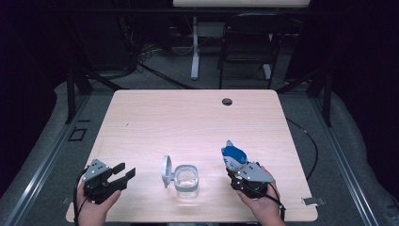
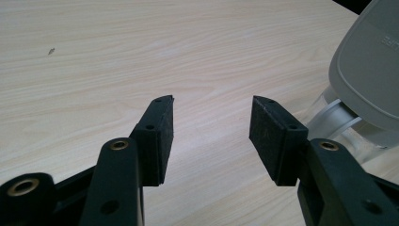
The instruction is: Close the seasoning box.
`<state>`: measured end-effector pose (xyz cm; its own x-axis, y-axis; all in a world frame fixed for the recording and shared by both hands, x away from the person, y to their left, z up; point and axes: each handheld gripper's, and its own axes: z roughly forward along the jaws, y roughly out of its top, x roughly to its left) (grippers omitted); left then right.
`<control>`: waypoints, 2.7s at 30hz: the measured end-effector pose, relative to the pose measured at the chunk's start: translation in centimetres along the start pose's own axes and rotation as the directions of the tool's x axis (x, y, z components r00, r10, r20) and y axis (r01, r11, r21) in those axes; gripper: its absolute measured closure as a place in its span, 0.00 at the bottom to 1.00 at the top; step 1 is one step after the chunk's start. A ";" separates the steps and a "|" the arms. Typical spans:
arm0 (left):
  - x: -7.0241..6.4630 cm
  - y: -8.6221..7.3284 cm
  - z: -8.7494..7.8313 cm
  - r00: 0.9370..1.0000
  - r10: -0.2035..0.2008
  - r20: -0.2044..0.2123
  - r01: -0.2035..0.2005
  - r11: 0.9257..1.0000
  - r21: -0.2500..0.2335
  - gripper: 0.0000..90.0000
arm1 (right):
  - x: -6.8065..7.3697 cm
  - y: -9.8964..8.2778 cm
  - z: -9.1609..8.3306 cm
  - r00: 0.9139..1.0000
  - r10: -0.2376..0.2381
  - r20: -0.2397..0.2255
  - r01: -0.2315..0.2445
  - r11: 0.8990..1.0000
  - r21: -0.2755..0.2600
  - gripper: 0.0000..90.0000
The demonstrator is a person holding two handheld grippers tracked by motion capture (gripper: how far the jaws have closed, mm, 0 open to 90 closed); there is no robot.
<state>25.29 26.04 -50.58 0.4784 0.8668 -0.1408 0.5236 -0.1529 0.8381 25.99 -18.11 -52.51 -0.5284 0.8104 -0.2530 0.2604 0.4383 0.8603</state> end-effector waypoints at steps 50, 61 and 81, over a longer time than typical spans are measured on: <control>-0.2 -0.1 0.2 1.000 0.003 0.003 -0.003 1.000 0.007 0.56 | 0.5 4.2 -0.6 0.975 -0.220 -0.009 0.220 0.975 0.011 0.47; -0.1 -0.1 0.2 1.000 0.001 0.004 -0.001 1.000 0.005 0.56 | 1.0 5.1 -0.4 0.957 -0.286 -0.048 0.288 0.958 0.021 0.47; -0.1 -0.1 0.2 1.000 0.000 0.002 0.000 1.000 0.005 0.56 | 1.5 6.0 -0.7 0.903 -0.411 -0.122 0.421 0.904 0.070 0.47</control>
<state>25.34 25.92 -50.74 0.4798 0.8659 -0.1413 0.5267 -0.1554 0.8357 26.17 -14.52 -47.39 -0.6833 0.5040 -0.5283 0.0693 0.7650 0.6403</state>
